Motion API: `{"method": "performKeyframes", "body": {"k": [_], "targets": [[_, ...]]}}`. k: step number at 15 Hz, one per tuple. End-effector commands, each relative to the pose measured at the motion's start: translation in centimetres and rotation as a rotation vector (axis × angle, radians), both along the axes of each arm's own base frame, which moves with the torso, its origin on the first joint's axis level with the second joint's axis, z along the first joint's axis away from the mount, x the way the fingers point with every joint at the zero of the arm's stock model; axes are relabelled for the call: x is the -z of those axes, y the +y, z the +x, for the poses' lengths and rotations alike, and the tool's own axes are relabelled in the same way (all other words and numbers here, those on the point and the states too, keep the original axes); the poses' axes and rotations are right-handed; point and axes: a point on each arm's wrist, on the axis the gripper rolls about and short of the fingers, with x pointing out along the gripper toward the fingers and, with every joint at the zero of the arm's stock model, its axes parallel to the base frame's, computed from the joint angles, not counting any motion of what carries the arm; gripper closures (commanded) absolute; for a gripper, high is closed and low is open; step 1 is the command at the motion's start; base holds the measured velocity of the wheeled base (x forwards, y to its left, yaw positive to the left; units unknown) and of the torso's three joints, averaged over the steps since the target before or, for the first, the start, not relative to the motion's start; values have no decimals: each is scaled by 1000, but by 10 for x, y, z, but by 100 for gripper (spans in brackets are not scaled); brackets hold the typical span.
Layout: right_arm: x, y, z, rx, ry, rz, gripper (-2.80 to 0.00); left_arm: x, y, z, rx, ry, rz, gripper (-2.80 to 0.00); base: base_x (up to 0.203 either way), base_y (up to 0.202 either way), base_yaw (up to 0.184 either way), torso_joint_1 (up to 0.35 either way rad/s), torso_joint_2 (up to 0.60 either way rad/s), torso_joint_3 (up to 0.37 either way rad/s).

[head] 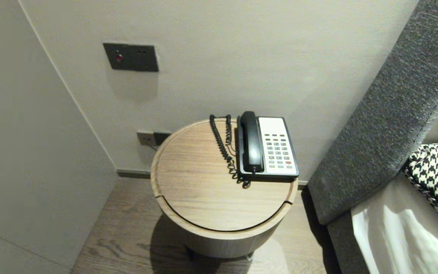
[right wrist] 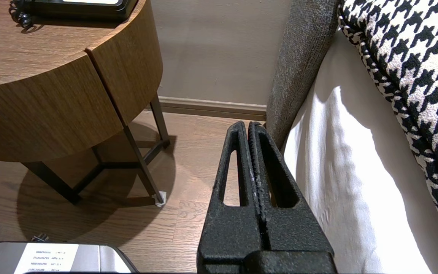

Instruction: Open the nightstand drawer

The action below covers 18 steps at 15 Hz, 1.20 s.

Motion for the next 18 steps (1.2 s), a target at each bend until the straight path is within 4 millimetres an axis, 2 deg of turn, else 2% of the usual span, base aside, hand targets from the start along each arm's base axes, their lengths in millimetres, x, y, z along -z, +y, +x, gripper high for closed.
{"method": "performKeyframes", "body": {"k": [1,18], "targets": [[0,0,0,0,3,0,0,0,0,0,-2,0,0,0,0,0,0,0,0,0],[0,0,0,1,2,-1,0,0,0,0,-3,2,10,0,0,0,0,0,0,0]]}}
